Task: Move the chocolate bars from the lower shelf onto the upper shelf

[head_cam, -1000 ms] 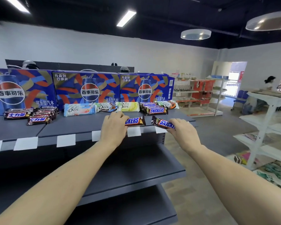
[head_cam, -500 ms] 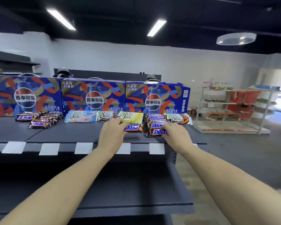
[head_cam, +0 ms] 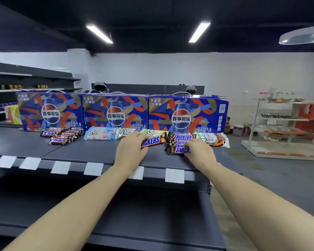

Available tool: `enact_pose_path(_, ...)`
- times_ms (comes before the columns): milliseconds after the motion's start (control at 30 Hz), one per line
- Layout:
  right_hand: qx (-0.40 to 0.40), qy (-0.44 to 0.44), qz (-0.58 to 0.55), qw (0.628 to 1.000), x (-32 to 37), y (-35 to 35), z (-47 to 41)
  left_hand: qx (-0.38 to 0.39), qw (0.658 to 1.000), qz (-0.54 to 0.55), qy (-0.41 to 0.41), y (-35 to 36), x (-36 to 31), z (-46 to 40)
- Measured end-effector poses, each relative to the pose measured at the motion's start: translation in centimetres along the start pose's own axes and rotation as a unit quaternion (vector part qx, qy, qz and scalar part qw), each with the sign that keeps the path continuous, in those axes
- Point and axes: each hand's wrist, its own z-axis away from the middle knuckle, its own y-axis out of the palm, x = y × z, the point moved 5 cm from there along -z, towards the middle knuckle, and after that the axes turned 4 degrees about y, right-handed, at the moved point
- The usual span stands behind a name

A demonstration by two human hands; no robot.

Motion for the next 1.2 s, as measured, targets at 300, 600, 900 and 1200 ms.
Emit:
enact_pose_path(300, -0.005, -0.004, -0.005, 1.000, -0.3, 0.4, -0.8, -0.008, 0.999, 0.033, 0.000, 0.3, -0.5, -0.8)
enact_pose_path(600, -0.027, -0.008, -0.030, 0.999, -1.0, -0.3, -0.2, 0.026, 0.999, 0.030, 0.029, 1.6, -0.8, -0.9)
enact_pose_path(900, -0.056, 0.010, -0.029, 0.998, -2.4, -1.4, 1.4, 0.042, 0.974, 0.224, 0.008, 2.2, -2.3, -1.5)
enact_pose_path(1200, -0.058, 0.027, -0.015, 0.998, -4.5, -1.7, 2.7, 0.057, 0.963, 0.262, 0.030, 4.3, -5.1, -1.1)
